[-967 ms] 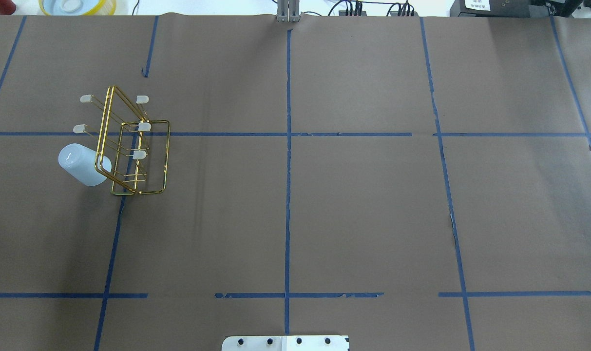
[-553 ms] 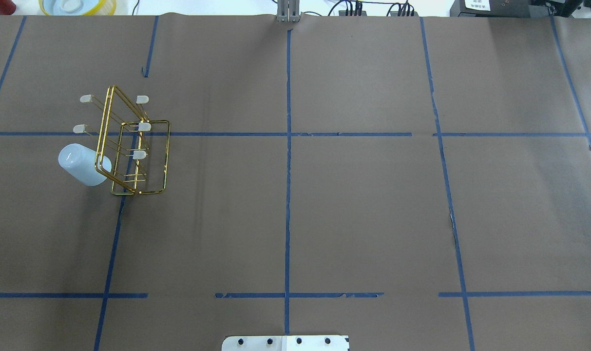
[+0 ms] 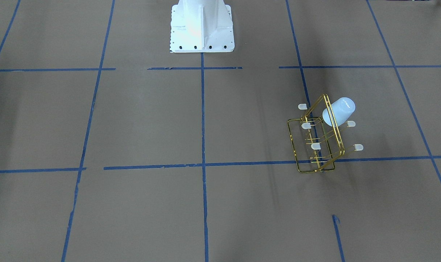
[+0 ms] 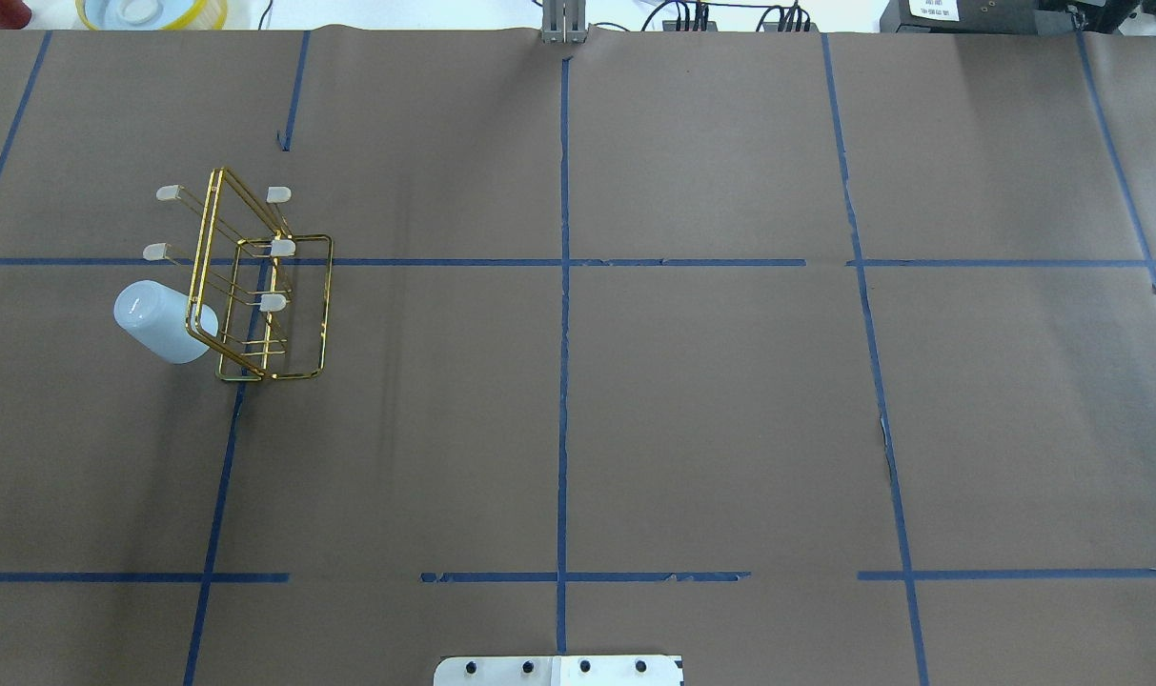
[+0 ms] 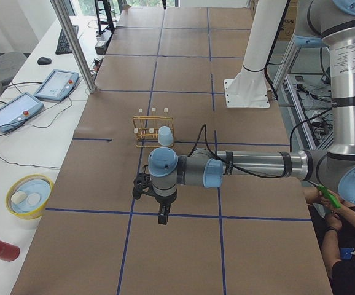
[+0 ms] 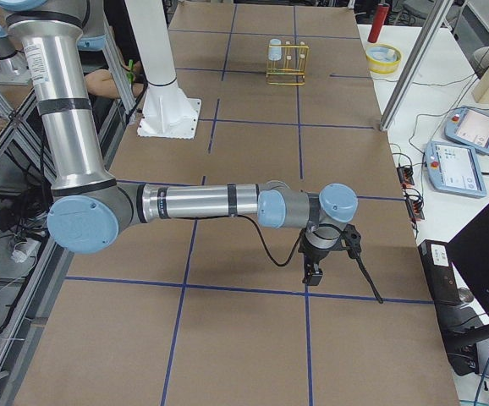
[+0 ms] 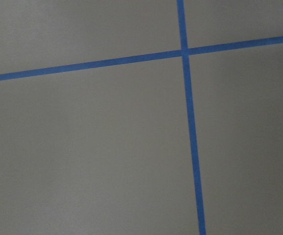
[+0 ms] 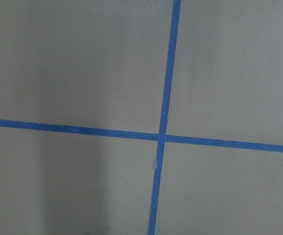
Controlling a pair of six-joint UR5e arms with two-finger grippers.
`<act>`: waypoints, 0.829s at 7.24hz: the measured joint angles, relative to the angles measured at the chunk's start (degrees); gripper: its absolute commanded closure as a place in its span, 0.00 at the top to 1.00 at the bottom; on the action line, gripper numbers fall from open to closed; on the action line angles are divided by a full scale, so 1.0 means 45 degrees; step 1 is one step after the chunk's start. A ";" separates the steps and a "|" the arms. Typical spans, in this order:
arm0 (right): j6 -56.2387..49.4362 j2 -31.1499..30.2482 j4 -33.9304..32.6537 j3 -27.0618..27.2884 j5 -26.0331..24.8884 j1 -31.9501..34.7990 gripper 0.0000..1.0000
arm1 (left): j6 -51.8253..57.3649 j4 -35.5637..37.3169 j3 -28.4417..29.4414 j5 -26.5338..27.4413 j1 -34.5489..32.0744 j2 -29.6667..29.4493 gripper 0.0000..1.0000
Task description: Hang cup on cup holder
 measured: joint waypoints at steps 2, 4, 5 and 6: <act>0.0000 0.0000 -0.0002 0.0000 0.0000 -0.0001 1.00 | 0.0095 0.0902 -0.0840 -0.0241 -0.0063 0.0070 1.00; 0.0000 0.0000 -0.0011 0.0000 0.0001 0.0002 1.00 | 0.0087 0.1246 -0.1442 -0.0310 -0.0293 0.0308 1.00; 0.0000 0.0000 -0.0009 0.0000 0.0000 0.0003 1.00 | 0.0084 0.1282 -0.1478 -0.0353 -0.0401 0.0381 1.00; 0.0000 0.0000 -0.0009 0.0000 0.0000 0.0003 1.00 | 0.0145 0.1290 -0.1478 -0.0464 -0.0544 0.0445 1.00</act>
